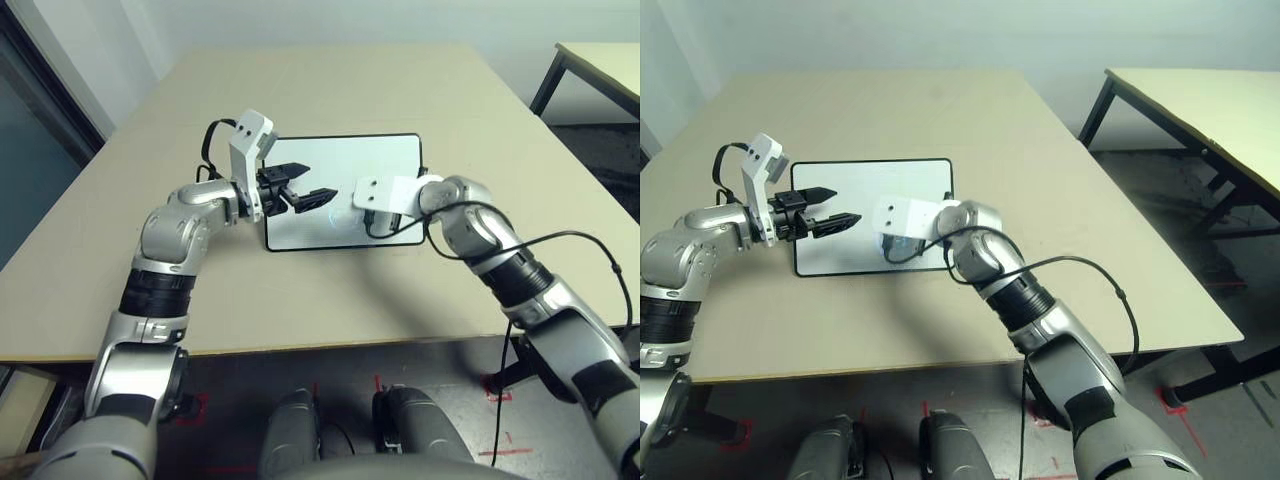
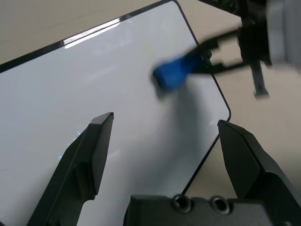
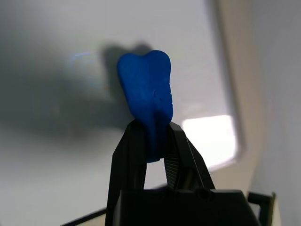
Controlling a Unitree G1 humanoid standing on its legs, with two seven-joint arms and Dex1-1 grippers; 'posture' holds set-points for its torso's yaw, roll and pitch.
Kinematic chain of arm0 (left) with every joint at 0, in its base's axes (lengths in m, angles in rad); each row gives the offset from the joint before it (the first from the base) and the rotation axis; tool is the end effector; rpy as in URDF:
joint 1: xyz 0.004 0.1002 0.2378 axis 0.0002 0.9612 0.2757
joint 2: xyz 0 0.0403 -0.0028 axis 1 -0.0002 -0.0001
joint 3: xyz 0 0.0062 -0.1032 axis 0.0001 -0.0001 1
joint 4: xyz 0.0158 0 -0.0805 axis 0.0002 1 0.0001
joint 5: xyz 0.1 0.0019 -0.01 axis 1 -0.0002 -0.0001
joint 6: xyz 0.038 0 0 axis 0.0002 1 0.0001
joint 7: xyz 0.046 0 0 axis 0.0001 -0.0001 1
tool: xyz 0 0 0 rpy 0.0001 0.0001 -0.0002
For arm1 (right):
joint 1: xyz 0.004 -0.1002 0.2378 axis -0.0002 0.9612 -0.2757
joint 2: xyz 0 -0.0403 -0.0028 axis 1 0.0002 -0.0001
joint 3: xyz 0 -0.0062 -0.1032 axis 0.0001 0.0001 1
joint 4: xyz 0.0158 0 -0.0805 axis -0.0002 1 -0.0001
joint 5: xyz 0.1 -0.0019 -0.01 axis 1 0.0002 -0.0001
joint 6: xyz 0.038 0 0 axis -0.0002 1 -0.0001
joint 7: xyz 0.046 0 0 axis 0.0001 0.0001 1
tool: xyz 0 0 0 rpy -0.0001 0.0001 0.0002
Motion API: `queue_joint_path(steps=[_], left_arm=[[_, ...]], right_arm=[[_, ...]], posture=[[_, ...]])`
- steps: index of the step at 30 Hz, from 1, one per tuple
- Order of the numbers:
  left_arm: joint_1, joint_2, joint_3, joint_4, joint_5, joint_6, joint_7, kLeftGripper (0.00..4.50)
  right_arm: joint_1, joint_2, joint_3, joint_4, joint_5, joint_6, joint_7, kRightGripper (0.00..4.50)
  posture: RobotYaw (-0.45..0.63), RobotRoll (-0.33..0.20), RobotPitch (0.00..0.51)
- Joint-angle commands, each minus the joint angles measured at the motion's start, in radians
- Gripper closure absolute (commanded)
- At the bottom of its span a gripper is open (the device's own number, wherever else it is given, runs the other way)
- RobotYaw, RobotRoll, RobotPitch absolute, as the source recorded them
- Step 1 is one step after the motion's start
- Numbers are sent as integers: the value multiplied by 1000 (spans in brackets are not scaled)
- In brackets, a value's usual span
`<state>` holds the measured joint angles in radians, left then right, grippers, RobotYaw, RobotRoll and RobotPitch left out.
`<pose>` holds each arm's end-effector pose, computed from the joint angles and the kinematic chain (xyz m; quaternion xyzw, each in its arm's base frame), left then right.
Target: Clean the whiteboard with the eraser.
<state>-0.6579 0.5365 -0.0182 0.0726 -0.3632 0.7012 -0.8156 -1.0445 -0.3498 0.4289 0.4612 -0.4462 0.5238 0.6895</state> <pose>0.2985 0.2098 0.1885 0.0640 0.0960 -0.4147 0.9026 0.3456 -0.1146 0.2179 -0.4950 0.1111 0.2698 0.8184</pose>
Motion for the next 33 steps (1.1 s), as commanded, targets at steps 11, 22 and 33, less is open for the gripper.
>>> queue_joint_path(steps=[11, 22, 33], left_arm=[[11, 0, -2, -17, -7, 11, -3, 0], [8, -11, -7, -14, -6, 8, -3, 0], [22, -7, -1, -31, -10, 17, -1, 0]], right_arm=[[173, -25, 49, -229, 2, 85, 110, 3963], [91, -3, 12, -120, 5, 67, 41, 3964], [89, 7, 28, -87, 18, 27, 47, 3964]], posture=[[-27, 0, 55], [-28, 0, 53], [-19, 0, 57]])
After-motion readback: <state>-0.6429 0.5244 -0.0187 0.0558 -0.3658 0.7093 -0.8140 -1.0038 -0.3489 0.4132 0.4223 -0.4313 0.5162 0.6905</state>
